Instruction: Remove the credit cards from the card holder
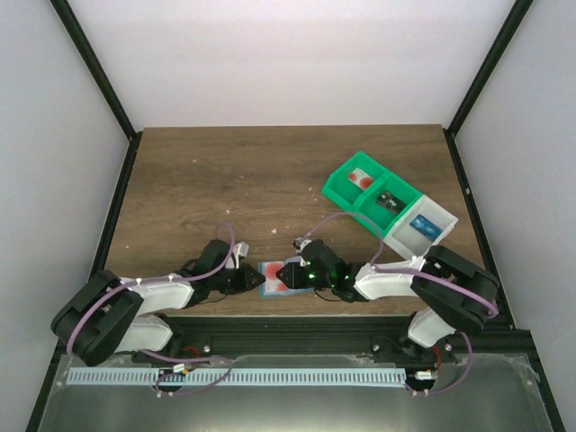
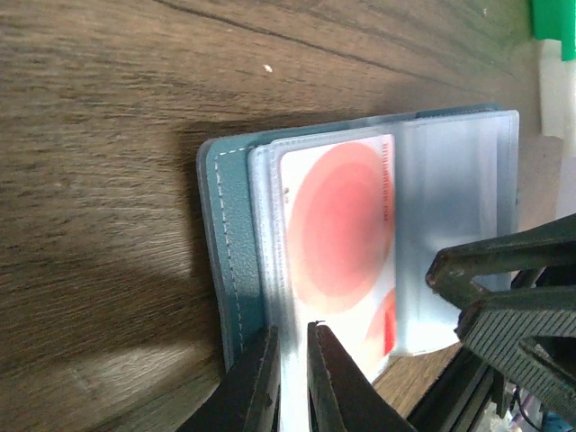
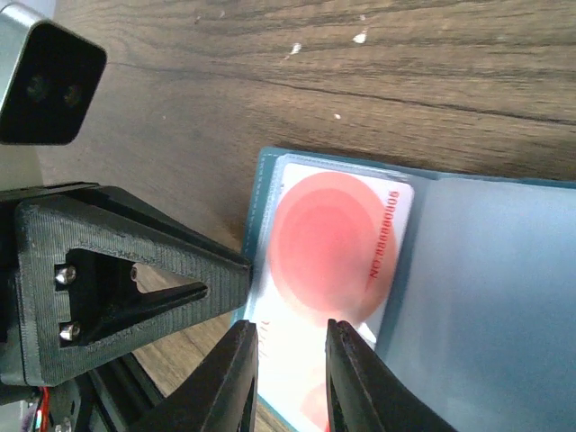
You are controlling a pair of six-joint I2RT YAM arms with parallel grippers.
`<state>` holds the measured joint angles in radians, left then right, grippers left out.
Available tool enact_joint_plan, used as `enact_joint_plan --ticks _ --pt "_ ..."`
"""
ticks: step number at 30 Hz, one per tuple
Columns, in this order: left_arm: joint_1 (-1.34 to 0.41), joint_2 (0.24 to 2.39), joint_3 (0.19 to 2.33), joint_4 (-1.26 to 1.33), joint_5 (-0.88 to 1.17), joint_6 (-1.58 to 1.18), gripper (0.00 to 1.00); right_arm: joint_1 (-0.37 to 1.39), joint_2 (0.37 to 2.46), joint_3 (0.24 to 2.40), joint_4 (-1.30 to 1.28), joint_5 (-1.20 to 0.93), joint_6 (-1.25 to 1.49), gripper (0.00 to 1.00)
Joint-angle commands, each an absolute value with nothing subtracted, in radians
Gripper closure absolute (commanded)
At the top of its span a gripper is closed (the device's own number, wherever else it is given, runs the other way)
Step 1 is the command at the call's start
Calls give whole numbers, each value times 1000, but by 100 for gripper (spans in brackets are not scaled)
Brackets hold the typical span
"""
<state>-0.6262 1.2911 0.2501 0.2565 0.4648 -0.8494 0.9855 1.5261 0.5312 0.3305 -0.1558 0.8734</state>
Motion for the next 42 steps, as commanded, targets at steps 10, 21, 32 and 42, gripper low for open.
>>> enact_joint_plan --ticks 10,21,32,42 --pt "-621 1328 228 287 441 -819 88 941 1558 473 397 -170 884 77" --pt "-620 1335 217 300 443 -822 88 920 1588 446 493 -242 909 77" --pt "-620 1346 213 316 450 -825 89 914 1604 444 512 -252 923 76" --pt "-621 1354 210 322 458 -824 89 905 1616 430 567 -281 940 79"
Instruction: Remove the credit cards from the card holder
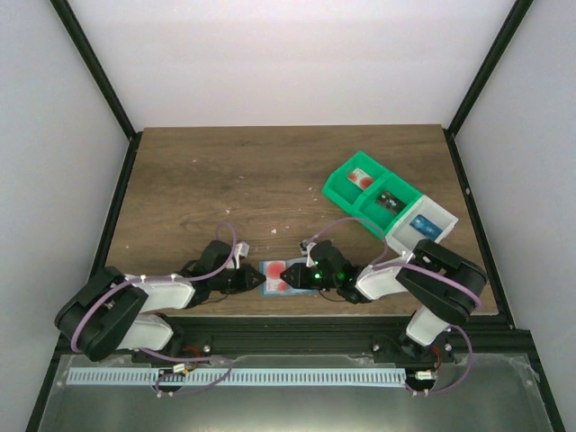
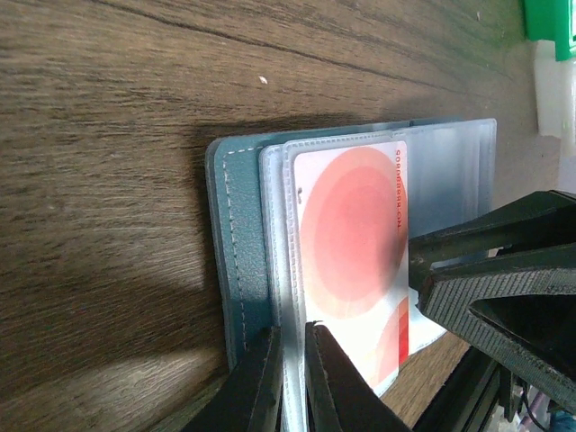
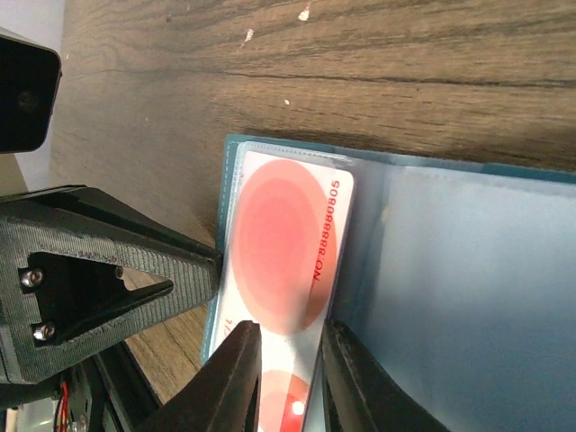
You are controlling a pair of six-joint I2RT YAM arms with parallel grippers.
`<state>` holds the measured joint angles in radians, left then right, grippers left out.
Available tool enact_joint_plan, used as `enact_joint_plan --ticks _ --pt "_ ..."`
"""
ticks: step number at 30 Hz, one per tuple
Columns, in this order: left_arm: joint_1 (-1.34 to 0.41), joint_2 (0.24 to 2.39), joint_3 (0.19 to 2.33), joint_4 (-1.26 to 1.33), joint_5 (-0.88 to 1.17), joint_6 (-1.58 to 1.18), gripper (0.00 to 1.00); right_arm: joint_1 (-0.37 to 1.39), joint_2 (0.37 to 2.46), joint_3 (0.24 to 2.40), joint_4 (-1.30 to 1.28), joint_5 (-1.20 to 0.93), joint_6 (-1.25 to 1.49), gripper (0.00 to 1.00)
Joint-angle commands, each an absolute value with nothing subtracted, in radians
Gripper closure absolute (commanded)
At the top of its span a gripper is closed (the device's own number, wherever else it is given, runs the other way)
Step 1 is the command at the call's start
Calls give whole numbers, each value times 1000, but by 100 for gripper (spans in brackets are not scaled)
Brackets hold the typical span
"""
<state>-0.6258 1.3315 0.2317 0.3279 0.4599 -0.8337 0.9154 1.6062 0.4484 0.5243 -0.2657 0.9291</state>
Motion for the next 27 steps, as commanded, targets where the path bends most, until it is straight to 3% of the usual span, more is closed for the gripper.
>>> enact_joint_plan --ticks 1,9,27 --pt "-621 1358 209 324 460 -824 89 904 1615 427 573 -282 940 80" --pt "-621 1376 211 337 465 -823 89 892 1599 400 614 -295 951 99" --pt "-621 1386 189 351 455 -827 90 866 1519 339 601 -277 938 99"
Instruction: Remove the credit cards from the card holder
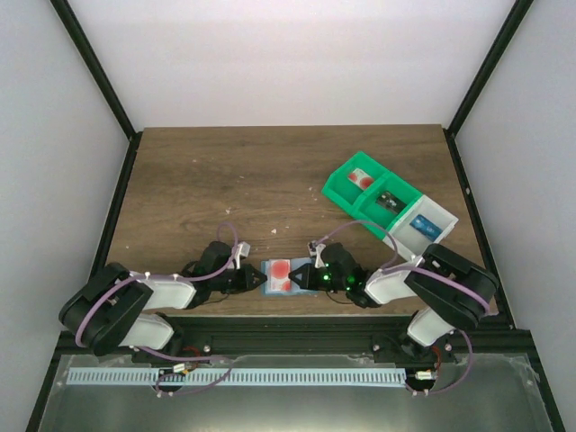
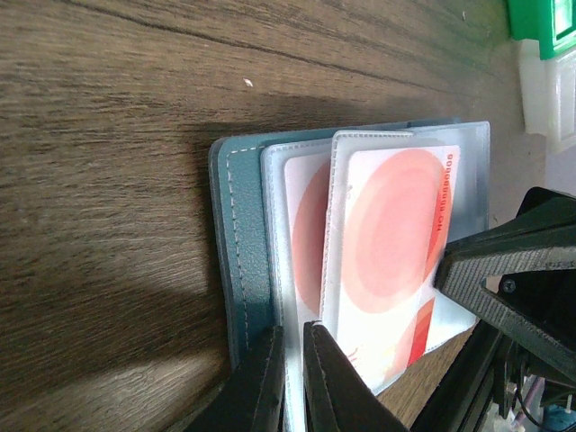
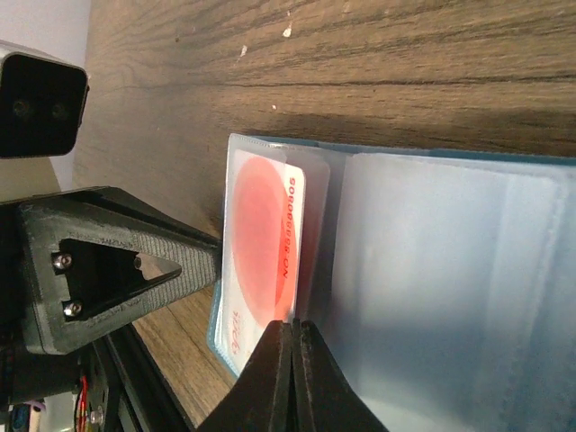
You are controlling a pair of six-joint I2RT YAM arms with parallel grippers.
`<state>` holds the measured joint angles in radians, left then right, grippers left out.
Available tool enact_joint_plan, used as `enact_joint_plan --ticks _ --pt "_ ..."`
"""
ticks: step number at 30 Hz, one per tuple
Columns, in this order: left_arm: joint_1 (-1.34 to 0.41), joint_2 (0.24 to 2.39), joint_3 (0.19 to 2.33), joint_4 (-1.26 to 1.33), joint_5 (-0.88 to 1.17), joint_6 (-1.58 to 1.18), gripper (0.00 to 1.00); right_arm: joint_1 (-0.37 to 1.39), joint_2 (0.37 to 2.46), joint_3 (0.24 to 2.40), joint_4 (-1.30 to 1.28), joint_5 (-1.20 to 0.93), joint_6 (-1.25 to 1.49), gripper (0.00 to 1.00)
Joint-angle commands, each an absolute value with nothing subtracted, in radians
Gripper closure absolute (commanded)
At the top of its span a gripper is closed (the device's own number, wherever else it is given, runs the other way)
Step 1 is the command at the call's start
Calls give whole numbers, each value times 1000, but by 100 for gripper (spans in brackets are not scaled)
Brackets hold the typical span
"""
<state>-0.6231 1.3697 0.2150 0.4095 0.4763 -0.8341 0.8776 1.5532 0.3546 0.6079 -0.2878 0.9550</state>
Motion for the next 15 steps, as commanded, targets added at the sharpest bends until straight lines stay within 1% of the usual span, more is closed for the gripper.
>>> enact_joint_plan --ticks 1,15 --pt "-622 1387 191 351 454 -827 90 864 1512 334 599 -276 937 99" --pt "-622 1377 197 340 454 -838 89 850 1351 273 476 -219 920 100"
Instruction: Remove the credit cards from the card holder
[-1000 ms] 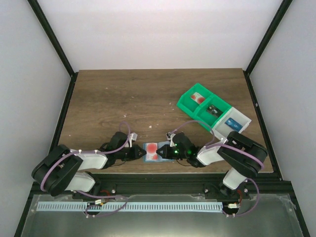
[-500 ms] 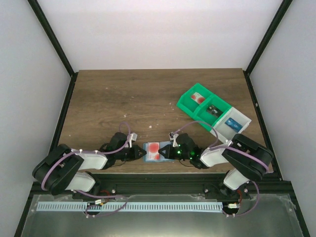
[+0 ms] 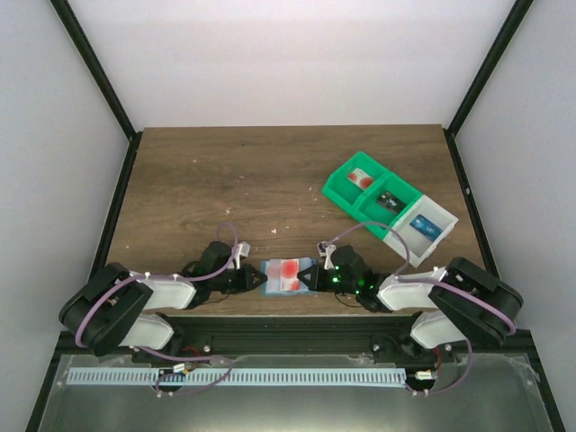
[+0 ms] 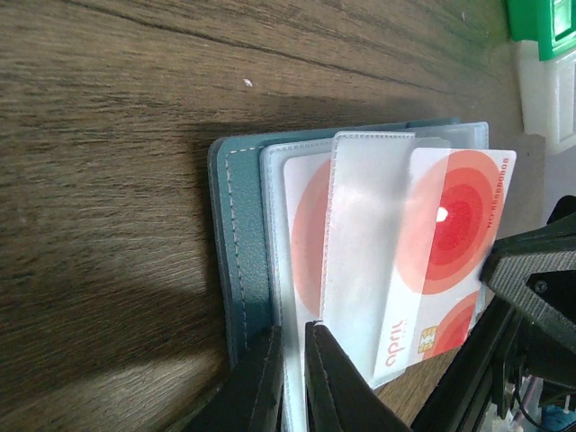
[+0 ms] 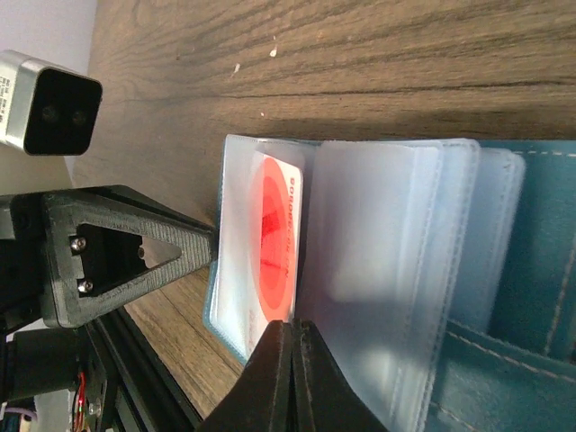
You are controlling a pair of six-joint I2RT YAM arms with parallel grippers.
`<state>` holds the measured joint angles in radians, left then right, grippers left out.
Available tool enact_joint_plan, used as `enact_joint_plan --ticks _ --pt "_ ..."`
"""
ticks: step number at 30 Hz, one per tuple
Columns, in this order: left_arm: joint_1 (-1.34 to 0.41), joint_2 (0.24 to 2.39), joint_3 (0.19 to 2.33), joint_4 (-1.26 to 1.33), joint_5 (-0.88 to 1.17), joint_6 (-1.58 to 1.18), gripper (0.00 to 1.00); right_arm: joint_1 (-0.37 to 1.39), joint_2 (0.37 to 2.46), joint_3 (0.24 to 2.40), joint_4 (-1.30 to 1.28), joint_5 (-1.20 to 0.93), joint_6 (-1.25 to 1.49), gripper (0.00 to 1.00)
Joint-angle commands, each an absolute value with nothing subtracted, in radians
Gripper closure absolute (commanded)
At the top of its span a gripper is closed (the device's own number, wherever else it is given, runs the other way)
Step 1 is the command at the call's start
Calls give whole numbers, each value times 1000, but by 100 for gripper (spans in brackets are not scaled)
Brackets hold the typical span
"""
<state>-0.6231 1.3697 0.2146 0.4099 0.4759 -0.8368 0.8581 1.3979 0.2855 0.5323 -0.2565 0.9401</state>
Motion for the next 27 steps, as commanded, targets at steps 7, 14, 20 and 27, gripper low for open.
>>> enact_joint_plan --ticks 7,14,20,27 --pt "-622 1310 254 251 479 -852 60 850 1230 266 393 -203 919 100" --pt "-627 1168 360 171 524 -872 37 850 1103 257 347 -208 938 100" --pt "-628 1129 313 322 612 -952 32 850 1034 228 395 -264 955 100" --pt "-630 1182 244 527 701 -1050 31 850 988 188 507 -352 989 100"
